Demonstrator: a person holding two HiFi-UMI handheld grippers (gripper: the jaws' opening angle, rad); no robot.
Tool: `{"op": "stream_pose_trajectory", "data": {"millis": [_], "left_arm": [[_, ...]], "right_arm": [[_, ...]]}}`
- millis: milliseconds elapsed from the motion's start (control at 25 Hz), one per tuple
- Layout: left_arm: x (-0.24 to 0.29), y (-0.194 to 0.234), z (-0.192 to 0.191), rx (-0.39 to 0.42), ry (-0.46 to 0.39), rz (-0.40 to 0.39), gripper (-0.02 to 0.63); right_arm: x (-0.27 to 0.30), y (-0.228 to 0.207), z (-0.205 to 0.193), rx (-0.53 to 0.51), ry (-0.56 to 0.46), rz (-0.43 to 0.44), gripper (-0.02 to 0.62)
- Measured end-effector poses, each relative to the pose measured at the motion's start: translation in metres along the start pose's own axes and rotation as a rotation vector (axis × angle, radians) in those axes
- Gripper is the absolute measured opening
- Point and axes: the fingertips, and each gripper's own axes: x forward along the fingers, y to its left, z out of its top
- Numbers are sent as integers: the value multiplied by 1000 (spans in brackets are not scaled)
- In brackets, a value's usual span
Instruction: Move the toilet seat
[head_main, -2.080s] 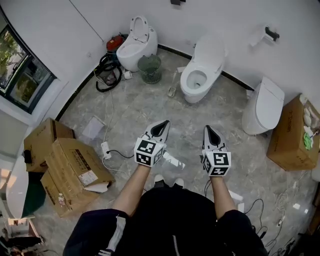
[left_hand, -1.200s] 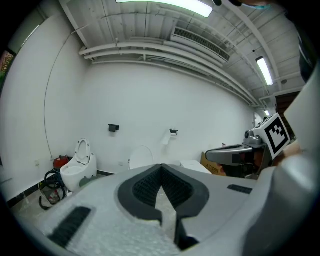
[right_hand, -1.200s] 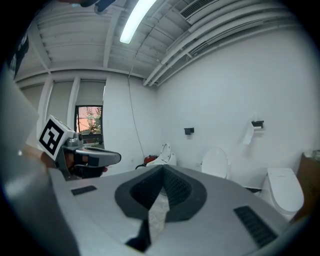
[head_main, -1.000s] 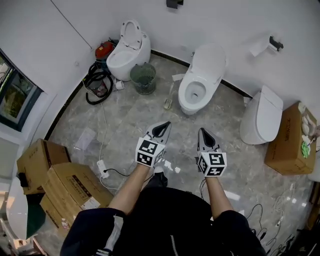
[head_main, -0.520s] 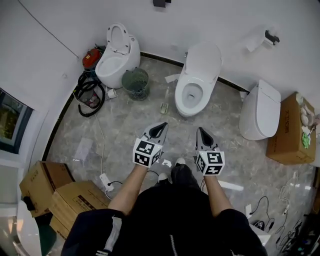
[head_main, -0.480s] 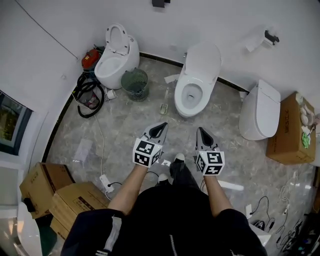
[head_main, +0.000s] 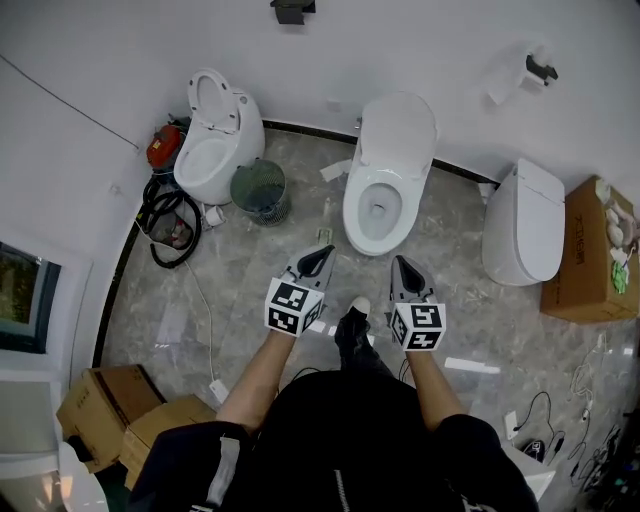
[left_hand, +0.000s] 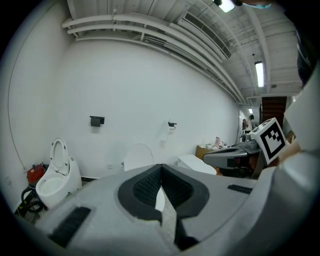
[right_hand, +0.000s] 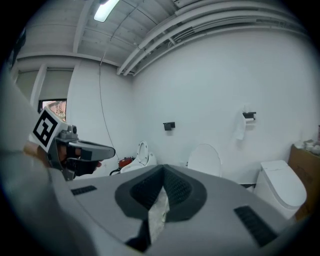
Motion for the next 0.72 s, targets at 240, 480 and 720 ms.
{"op": "stream_pose_trajectory", "data": {"millis": [240,480,720], "left_arm": [[75,40,22,12,25,-19,8],[146,72,49,28,26,-29,8],[187,103,69,26,12,-22,8]], "right_arm": [[70,-46,18,38,4,-14,3],[133,-91,47,35,3,-4,3],[181,-112,71,-21,-3,7,3]]}}
